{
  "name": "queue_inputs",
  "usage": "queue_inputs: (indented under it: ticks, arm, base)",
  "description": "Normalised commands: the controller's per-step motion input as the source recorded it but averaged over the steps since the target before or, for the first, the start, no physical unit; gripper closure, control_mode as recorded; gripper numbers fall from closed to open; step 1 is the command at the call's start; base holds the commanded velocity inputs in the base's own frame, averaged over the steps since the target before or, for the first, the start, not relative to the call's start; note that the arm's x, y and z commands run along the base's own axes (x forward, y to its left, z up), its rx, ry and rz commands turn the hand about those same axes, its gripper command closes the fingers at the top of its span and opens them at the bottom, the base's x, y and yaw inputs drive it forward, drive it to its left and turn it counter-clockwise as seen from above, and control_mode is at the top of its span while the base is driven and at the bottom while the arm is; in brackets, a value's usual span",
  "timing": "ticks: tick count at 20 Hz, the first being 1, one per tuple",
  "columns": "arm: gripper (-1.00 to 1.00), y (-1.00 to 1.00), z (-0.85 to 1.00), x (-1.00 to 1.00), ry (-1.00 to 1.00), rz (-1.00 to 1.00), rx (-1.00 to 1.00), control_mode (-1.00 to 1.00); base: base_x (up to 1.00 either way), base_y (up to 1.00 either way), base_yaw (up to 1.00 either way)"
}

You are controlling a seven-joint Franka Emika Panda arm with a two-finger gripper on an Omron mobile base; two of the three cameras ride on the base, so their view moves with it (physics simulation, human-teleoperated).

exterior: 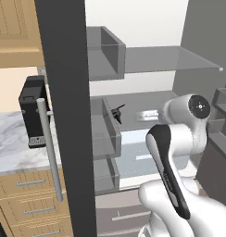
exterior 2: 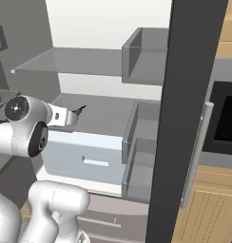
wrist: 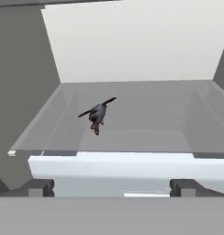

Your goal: Gather the mushroom and bell pepper from the fridge and place them on a tray on the dining counter. Then gather the fishs from the fridge and place them on the other tray.

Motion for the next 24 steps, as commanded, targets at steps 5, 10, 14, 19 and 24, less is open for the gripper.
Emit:
queue_inputs:
  ticks: [5, 10, 14, 19, 24]
  arm:
    - [-1.0, 0.13, -0.03, 0.16, 0.01, 0.0, 0.0, -1.0]
    - [-1.0, 0.0, -0.06, 0.12, 0.0, 0.03, 0.0, -1.0]
    - [-1.0, 0.0, -0.08, 0.16, 0.0, 0.02, 0.0, -1.0]
    - [-1.0, 0.01, -0.04, 0.24, 0.0, 0.0, 0.0, -1.0]
    - [-1.0, 0.12, -0.01, 0.25, 0.0, 0.0, 0.0, -1.0]
  base:
    - [0.0, 0.0, 0.0]
    - [0.0, 0.0, 0.0]
    - [0.0, 0.0, 0.0]
    - [0.0, 0.0, 0.0]
    - [0.0, 0.0, 0.0]
